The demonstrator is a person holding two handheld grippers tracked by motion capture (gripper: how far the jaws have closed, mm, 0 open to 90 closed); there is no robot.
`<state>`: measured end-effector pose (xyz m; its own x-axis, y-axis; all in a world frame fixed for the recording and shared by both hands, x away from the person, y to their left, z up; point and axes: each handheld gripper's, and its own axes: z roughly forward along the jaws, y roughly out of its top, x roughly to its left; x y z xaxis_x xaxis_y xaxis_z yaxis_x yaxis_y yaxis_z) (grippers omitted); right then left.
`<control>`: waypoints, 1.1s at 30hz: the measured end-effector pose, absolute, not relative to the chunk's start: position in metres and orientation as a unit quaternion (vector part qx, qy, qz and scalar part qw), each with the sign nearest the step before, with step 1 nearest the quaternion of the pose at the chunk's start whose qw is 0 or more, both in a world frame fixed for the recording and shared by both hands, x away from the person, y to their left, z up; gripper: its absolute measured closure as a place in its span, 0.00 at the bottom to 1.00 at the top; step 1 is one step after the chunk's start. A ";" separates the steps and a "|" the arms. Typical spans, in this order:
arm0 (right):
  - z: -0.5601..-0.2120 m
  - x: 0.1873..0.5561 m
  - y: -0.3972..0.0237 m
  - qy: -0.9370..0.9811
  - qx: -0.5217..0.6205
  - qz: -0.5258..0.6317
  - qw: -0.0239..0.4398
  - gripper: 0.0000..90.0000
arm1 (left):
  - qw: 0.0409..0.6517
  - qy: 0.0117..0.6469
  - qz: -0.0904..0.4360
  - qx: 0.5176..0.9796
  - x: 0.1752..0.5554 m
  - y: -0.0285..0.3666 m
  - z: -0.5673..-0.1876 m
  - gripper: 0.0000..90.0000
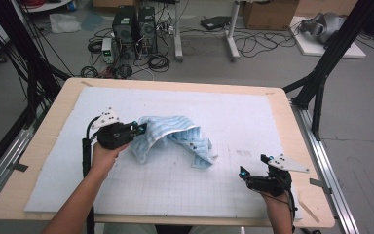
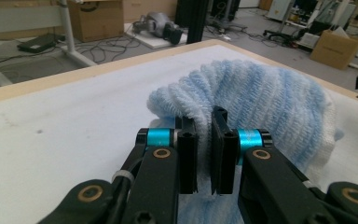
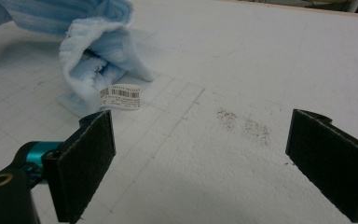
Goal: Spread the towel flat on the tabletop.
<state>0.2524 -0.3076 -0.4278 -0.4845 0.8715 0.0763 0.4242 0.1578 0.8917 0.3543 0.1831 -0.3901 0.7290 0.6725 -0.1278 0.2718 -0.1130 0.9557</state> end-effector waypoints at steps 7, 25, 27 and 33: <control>-0.426 0.256 -0.297 0.727 0.439 0.475 0.231 0.08 | 0.567 0.352 0.180 0.723 0.353 0.209 -0.398 0.92; -0.429 0.318 -0.168 0.824 0.344 0.409 0.190 0.33 | 0.577 0.368 0.183 0.706 0.346 0.234 -0.414 0.92; -0.432 0.325 -0.164 0.830 0.351 0.392 0.184 0.51 | 0.574 0.365 0.185 0.709 0.346 0.234 -0.414 0.92; -0.439 0.326 -0.159 0.852 0.330 0.389 0.119 0.85 | 0.582 0.368 0.181 0.703 0.346 0.241 -0.413 0.92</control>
